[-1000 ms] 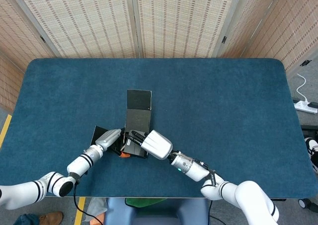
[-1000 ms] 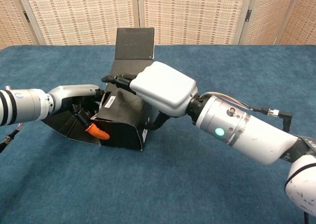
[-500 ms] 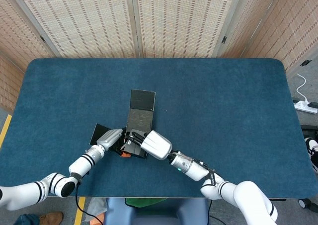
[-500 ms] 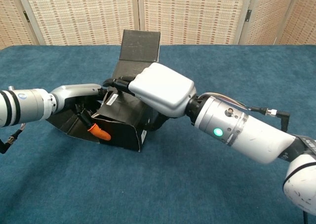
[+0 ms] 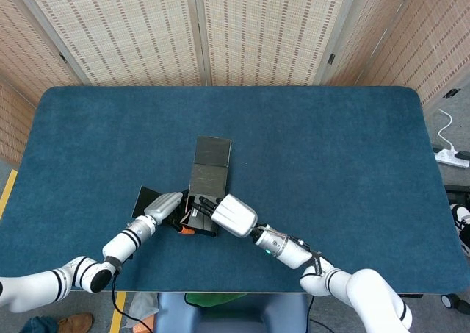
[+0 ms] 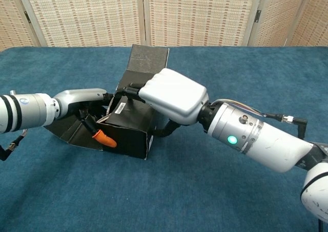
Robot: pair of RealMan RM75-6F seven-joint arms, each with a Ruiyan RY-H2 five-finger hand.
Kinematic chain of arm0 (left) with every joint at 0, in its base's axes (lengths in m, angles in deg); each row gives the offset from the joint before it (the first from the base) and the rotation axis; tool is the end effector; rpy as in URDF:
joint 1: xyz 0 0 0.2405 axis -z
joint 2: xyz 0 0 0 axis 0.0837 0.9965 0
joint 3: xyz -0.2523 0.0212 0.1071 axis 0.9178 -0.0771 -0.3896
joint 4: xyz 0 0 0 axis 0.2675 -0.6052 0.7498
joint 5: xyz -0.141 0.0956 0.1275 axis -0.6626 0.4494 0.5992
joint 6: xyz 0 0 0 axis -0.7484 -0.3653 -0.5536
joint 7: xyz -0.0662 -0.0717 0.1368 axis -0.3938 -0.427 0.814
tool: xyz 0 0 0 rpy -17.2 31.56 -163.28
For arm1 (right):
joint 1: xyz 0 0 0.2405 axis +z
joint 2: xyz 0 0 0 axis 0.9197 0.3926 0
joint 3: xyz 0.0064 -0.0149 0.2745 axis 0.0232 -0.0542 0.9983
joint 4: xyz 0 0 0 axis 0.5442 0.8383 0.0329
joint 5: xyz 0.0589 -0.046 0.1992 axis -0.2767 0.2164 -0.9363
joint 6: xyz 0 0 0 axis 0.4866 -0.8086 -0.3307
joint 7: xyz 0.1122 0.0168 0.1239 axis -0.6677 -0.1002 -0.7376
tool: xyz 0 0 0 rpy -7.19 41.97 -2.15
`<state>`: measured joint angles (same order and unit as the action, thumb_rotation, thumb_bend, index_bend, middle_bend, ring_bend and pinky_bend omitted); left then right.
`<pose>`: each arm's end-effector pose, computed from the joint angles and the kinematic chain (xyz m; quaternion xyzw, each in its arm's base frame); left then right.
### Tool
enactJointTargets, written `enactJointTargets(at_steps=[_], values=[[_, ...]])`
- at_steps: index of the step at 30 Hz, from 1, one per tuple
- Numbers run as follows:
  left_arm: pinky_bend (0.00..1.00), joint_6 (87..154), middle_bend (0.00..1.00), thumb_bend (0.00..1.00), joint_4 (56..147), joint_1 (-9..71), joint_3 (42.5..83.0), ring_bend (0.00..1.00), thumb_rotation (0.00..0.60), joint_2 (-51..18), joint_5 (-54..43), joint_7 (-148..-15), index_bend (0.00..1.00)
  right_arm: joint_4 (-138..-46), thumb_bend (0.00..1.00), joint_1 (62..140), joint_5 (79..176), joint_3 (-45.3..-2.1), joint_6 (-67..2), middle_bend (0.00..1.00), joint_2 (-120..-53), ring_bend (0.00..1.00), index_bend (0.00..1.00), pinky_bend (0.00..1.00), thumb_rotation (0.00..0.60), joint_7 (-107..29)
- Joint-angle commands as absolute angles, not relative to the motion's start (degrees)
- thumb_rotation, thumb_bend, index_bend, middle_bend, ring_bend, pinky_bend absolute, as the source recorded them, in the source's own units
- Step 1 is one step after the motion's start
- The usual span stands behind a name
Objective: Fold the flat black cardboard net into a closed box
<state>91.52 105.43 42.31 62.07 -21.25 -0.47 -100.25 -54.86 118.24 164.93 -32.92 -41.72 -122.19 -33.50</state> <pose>-0.1776 0.3850 -0.0645 -0.6849 -0.5970 -0.3349 0.2496 -0.0758 -0.3532 -0.1399 0.8099 -0.0579 0.4895 0.3180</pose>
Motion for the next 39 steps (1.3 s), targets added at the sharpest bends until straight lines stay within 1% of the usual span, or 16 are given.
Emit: enactJointTargets(at_steps=[1, 5, 19, 26, 32, 39], values=[[0.53, 91.41, 0.24, 0.16, 105.41, 42.32, 62.19, 0.52, 0.600, -21.38, -0.50, -100.01, 0.18, -54.59, 0.14, 118.35, 165.12, -33.03, -42.05, 0.31, -122.35, 0.74, 0.21, 1.00, 0.600, -33.86], [0.53, 91.16, 0.23, 0.16, 105.32, 42.39, 62.37, 0.52, 0.600, -21.57, -0.60, -99.48, 0.17, -54.11, 0.14, 118.43, 165.20, -33.09, -42.46, 0.31, -122.55, 0.74, 0.21, 1.00, 0.600, -34.57], [0.52, 90.10, 0.20, 0.16, 104.94, 42.48, 63.08, 0.51, 0.600, -21.60, -1.00, -99.08, 0.10, -53.65, 0.14, 117.16, 166.02, -35.03, -43.13, 0.31, -122.18, 0.74, 0.21, 1.00, 0.600, -35.77], [0.52, 89.96, 0.19, 0.16, 104.97, 42.39, 63.28, 0.51, 0.600, -21.68, -0.94, -99.02, 0.10, -53.19, 0.14, 116.81, 166.44, -35.82, -43.05, 0.31, -122.08, 0.74, 0.21, 1.00, 0.600, -36.09], [0.52, 89.57, 0.20, 0.16, 104.90, 42.52, 63.32, 0.51, 0.600, -22.02, -1.08, -98.64, 0.11, -53.01, 0.14, 117.25, 166.20, -35.28, -43.00, 0.31, -122.08, 0.74, 0.21, 1.00, 0.600, -36.34], [0.52, 90.22, 0.23, 0.16, 105.08, 42.38, 63.55, 0.51, 0.600, -22.21, -1.25, -97.94, 0.17, -53.04, 0.15, 117.99, 166.33, -34.80, -43.40, 0.30, -121.88, 0.74, 0.21, 1.00, 0.600, -35.90]])
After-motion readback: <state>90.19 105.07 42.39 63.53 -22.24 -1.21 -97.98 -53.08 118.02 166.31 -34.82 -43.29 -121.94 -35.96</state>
